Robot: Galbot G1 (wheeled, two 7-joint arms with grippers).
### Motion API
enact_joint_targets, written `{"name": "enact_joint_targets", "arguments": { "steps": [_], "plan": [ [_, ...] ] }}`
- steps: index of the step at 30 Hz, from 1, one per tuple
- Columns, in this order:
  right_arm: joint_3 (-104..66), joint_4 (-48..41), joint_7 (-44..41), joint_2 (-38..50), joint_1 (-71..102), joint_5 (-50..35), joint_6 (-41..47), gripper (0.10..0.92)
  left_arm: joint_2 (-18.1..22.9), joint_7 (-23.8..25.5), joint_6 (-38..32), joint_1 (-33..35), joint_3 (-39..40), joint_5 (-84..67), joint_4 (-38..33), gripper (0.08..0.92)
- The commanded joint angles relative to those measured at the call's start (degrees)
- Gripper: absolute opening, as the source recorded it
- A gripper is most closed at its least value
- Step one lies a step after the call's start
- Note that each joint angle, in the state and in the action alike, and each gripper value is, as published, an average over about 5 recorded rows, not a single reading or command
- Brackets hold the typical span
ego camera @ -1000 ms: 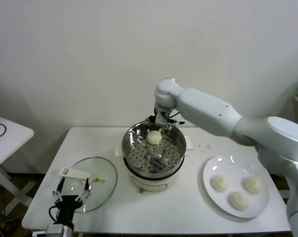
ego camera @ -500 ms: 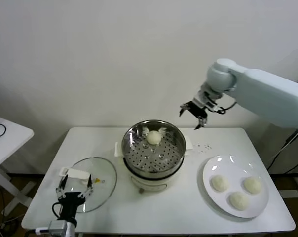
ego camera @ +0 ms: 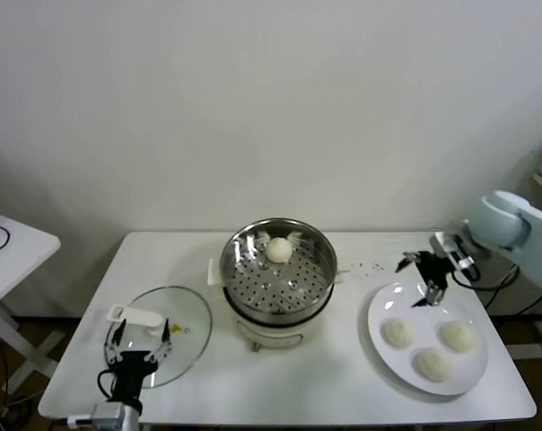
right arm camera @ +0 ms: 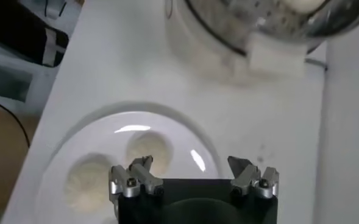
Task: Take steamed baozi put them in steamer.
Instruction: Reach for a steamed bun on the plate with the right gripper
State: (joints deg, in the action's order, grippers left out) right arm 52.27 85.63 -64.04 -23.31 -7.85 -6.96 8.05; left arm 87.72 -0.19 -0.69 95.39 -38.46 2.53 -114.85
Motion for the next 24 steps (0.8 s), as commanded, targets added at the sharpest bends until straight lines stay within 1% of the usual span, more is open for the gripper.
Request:
{"name": "enact_joint_targets", "arguments": {
  "steps": [1,13,24],
  "plan": [
    [-1.83,-1.67,4.99,1.71,9.64,0.74,4.77,0.823,0.11,-0.17,-0.38,0.52,-0.02,-0.08,0.02,0.823],
    [2.1,-6.84,4.97,-7.02,9.05,0.84,5.04,0.823,-0.05,-0.29,0.02,0.22,-0.93,-0.62,0.6,0.823],
    [3.58,-10.67,3.78,-10.23,8.27,1.62,4.65,0.823,-0.12,-0.45,0.09,-0.22,-1.18,-1.0,1.49,0.823]
  ]
}}
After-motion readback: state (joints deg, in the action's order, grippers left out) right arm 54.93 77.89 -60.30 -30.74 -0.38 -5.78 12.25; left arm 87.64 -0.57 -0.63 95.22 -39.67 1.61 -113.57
